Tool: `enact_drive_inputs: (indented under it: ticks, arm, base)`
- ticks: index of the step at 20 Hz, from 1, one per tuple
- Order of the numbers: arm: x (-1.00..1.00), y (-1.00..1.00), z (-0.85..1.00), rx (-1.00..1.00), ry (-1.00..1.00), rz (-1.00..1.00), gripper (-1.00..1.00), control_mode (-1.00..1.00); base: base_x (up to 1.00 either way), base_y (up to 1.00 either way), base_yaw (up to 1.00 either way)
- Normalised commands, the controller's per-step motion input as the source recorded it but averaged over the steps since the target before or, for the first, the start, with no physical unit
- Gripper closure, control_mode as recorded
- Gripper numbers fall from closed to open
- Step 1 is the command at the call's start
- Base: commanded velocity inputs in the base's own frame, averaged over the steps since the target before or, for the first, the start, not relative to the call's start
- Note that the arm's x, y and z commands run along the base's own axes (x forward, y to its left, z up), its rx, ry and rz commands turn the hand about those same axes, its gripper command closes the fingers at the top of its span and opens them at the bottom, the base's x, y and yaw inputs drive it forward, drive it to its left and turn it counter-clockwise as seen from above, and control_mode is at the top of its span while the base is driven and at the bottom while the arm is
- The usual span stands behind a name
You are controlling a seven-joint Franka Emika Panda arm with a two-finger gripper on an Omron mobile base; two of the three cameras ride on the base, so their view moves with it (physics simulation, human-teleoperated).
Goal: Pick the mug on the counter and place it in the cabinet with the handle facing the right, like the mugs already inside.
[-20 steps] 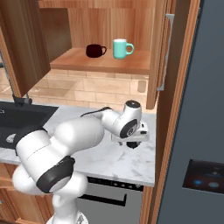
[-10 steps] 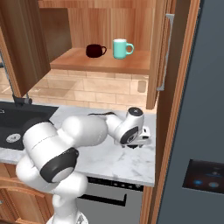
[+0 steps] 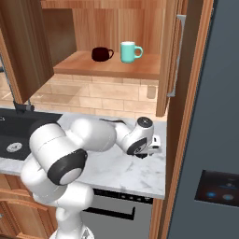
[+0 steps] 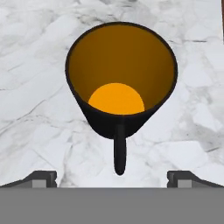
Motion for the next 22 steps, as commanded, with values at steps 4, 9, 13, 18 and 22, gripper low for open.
enact_drive_inputs:
  ticks: [4,9,13,18,22]
  arm:
    - [0.15,-0.02,0.0,0.01,-0.08,0.0,-1.0,-1.0]
    - [0.11,-0.09,-0.02,0.0,-0.07,0.0,-1.0,-1.0]
    - [0.07,-0.13,-0.03,0.0,-0.06,0.0,-1.0,-1.0]
    - [0.04,-0.06,-0.05,0.0,-0.03,0.0,-1.0,-1.0]
    - [0.06,0.02,-0.02,0.0,0.0,-0.01,1.0,-1.0]
  base:
    - [0.0,0.0,0.0]
    - [0.0,0.0,0.0]
    - [0.0,0.0,0.0]
    - [0.0,0.0,0.0]
    - [0.0,0.0,0.0]
